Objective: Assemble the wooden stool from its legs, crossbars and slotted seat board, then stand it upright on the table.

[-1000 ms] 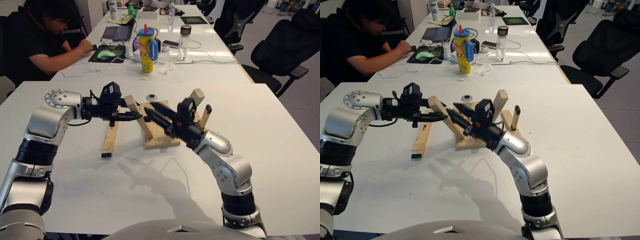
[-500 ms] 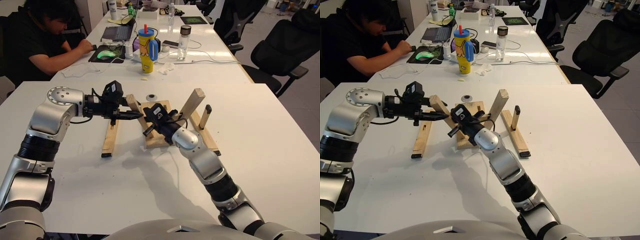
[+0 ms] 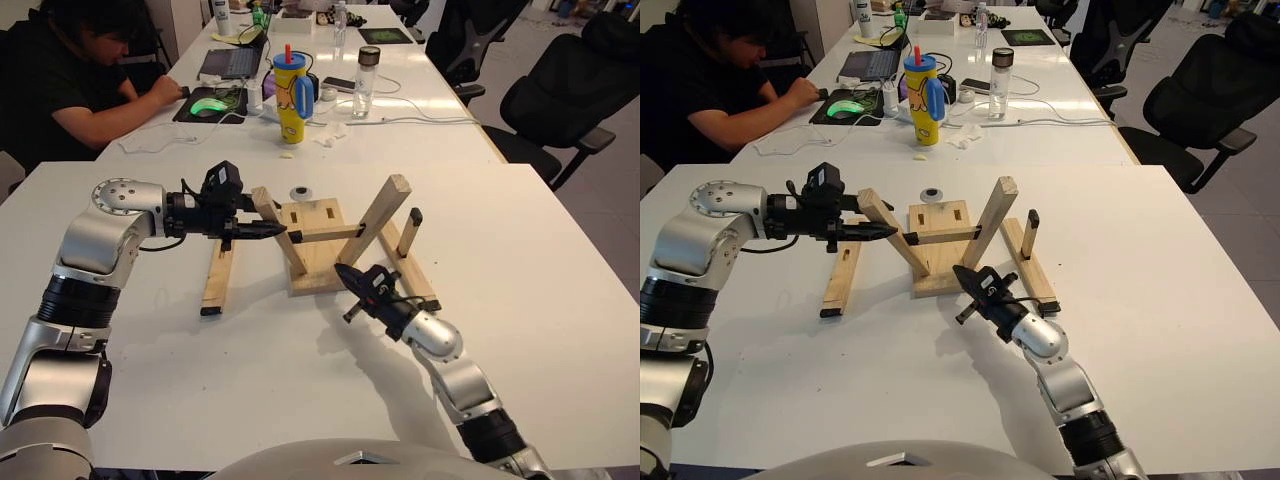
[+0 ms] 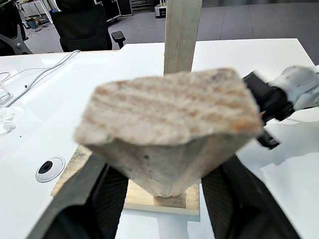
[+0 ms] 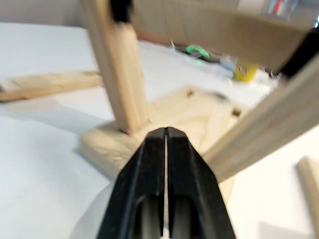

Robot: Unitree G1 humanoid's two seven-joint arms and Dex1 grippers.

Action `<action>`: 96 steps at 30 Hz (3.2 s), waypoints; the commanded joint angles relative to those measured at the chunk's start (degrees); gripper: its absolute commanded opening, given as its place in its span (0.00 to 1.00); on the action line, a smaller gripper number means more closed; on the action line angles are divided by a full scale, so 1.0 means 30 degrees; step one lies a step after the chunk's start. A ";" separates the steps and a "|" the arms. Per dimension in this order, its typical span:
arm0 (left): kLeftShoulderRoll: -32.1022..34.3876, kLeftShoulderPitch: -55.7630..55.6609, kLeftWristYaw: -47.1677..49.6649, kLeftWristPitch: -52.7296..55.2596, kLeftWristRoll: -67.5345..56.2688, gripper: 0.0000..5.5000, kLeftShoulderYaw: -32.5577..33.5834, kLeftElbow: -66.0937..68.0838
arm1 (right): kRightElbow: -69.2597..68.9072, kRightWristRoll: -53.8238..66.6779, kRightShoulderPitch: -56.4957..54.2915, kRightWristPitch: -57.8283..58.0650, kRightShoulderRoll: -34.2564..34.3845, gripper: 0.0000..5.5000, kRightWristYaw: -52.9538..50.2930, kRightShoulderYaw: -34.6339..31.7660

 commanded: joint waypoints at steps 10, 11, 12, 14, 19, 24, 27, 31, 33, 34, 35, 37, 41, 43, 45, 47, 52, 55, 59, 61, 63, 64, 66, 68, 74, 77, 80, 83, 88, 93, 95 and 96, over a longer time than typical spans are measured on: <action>0.0590 0.3923 -0.0467 0.0519 -0.0504 0.37 0.1060 -0.0619 | 0.2918 -0.1319 -0.1075 0.5347 0.0615 0.00 -0.0433 0.0519; 0.0530 0.4061 -0.0079 -0.0144 -0.0192 0.37 0.1389 -0.0377 | 0.2957 -0.1391 -0.1035 0.5533 0.0561 0.00 -0.0366 0.0628; 0.0444 0.4073 0.0146 -0.0104 -0.0291 0.37 0.1663 -0.0201 | 0.2980 -0.1407 -0.0951 0.5658 0.0544 0.00 -0.0305 0.0693; 0.0099 0.3876 0.0782 0.0288 -0.0723 0.45 0.2194 0.0034 | 0.2986 -0.1514 -0.0815 0.5710 0.0513 0.00 -0.0283 0.0846; 0.0331 0.3975 0.0286 0.1067 -0.1685 0.60 0.2847 -0.1214 | 0.3027 -0.1792 -0.0567 0.6717 0.0326 0.00 0.0222 0.1580; 0.0102 0.2194 0.2808 0.4443 -0.8547 0.59 0.9243 -0.3153 | 0.3452 -0.1794 -0.0661 0.6592 0.0390 0.00 0.0437 0.1781; -0.0851 -0.0270 0.6992 0.5824 -1.4606 0.51 1.2243 -0.3713 | 0.3587 -0.1741 -0.0748 0.6413 0.0412 0.00 0.0544 0.1842; -0.3652 -0.3833 1.3257 0.4233 -1.6078 0.41 1.1735 -0.4747 | 0.3728 -0.1764 -0.0711 0.6256 0.0349 0.00 0.0679 0.1955; -0.4565 -0.3775 1.4823 0.4629 -1.4276 0.35 0.9626 -0.5439 | 0.3865 -0.1801 -0.0764 0.6240 0.0404 0.00 0.0656 0.1997; -0.4784 -0.2699 1.5170 0.5035 -1.2846 0.33 0.8164 -0.5785 | 0.3942 -0.1834 -0.0821 0.6259 0.0441 0.00 0.0653 0.2039; -0.4893 -0.0833 1.5556 0.5687 -1.1182 0.30 0.6105 -0.5947 | 0.4051 -0.1866 -0.0915 0.6396 0.0477 0.00 0.0698 0.2115; -0.4794 0.2611 1.6022 0.6257 -0.8384 0.24 0.2300 -0.6233 | 0.4238 -0.1904 -0.1058 0.6591 0.0598 0.00 0.0688 0.2221; -0.5315 0.4881 1.7536 0.4537 -0.4035 0.12 -0.0339 -0.5415 | 0.4671 -0.1869 -0.1399 0.7081 0.0748 0.00 0.0582 0.2351; -0.6122 0.3205 1.7974 0.2279 -0.3450 0.06 0.1429 -0.5006 | 0.4746 -0.1788 -0.1367 0.7074 0.0752 0.00 0.0459 0.2205; -0.6549 0.1719 1.7775 0.0778 -0.3406 0.01 0.2564 -0.5278 | 0.4862 -0.1722 -0.1357 0.6854 0.0759 0.00 0.0482 0.2165; -0.7031 0.0167 1.7694 -0.0051 -0.4338 0.01 0.3959 -0.6133 | 0.4839 -0.1642 -0.1306 0.6407 0.0775 0.00 0.0525 0.2122; -0.7144 0.0304 1.5382 0.2305 -1.0737 0.01 0.5575 -0.9322 | 0.3631 -0.0802 -0.1254 0.3622 0.1210 0.00 0.0554 0.1406; -0.5058 0.3241 1.2814 0.4549 -1.2861 0.01 0.5083 -1.1085 | 0.1409 0.0561 -0.0835 0.1299 0.1558 0.00 0.1301 0.0908; -0.3941 0.4911 1.2911 0.3735 -1.0979 0.01 0.6585 -1.0413 | -0.1246 0.1374 -0.0125 -0.0413 0.1402 0.00 0.1690 0.0107; -0.4059 0.5545 1.3488 0.3210 -1.0457 0.01 0.7139 -1.0837 | -0.3035 0.1928 0.0753 -0.0188 0.0839 0.00 0.2274 -0.0009; -0.3432 0.7929 1.2951 0.4483 -1.1571 0.01 0.6618 -1.2922 | -0.4863 0.2642 0.2080 0.0766 -0.0135 0.00 0.3034 -0.0088; -0.2845 0.9304 1.2358 0.5095 -1.1989 0.01 0.6285 -1.3846 | -0.5561 0.2979 0.2852 0.1251 -0.0712 0.00 0.3327 -0.0289; -0.1554 1.2418 1.1003 0.5644 -1.1872 0.01 0.6517 -1.4670 | -0.6681 0.3558 0.4868 0.1849 -0.2215 0.00 0.3894 -0.1301; -0.1580 1.4643 1.0872 0.5678 -1.2272 0.01 0.7419 -1.5014 | -0.7298 0.3593 0.6113 0.1382 -0.2963 0.00 0.3582 -0.2780; -0.4207 1.8078 1.3747 0.3628 -1.2027 0.01 0.7622 -1.5946 | -0.7606 0.2222 0.5982 -0.0863 -0.2123 0.00 -0.1243 -0.7504; -0.6459 1.7628 1.8163 -0.0892 -0.5003 0.01 0.8807 -1.5154 | -0.8481 0.1991 0.3791 0.0053 -0.1710 0.00 -0.3057 -0.8212; -0.7681 1.6391 2.1720 -0.2332 -0.0298 0.01 0.7772 -1.6129 | -0.8366 0.2711 0.1243 0.1941 -0.1281 0.00 -0.4240 -0.8475; -0.8658 1.4740 2.3105 -0.2253 0.1503 0.01 0.5826 -1.6148 | -0.8278 0.3428 -0.0806 0.3389 -0.0960 0.00 -0.4674 -0.8298; -0.9234 1.1434 2.2907 -0.1286 0.3380 0.01 0.2842 -1.4258 | -0.9392 0.3967 -0.2726 0.6521 -0.0523 0.00 -0.3950 -0.5744; -0.9353 0.9732 2.1904 0.0632 0.4422 0.01 0.0198 -1.2941 | -1.0556 0.4736 -0.1745 0.9592 -0.0149 0.00 -0.2423 -0.2053; -0.9113 0.9954 2.2239 0.0815 0.4752 0.01 0.1646 -1.2424 | -0.9987 0.4011 -0.1367 0.9675 -0.0566 0.00 -0.3132 -0.2967; -0.8851 1.0084 2.2451 0.0702 0.4947 0.01 0.2637 -1.2079 | -0.9656 0.3796 -0.1274 0.9912 -0.0803 0.00 -0.3360 -0.3410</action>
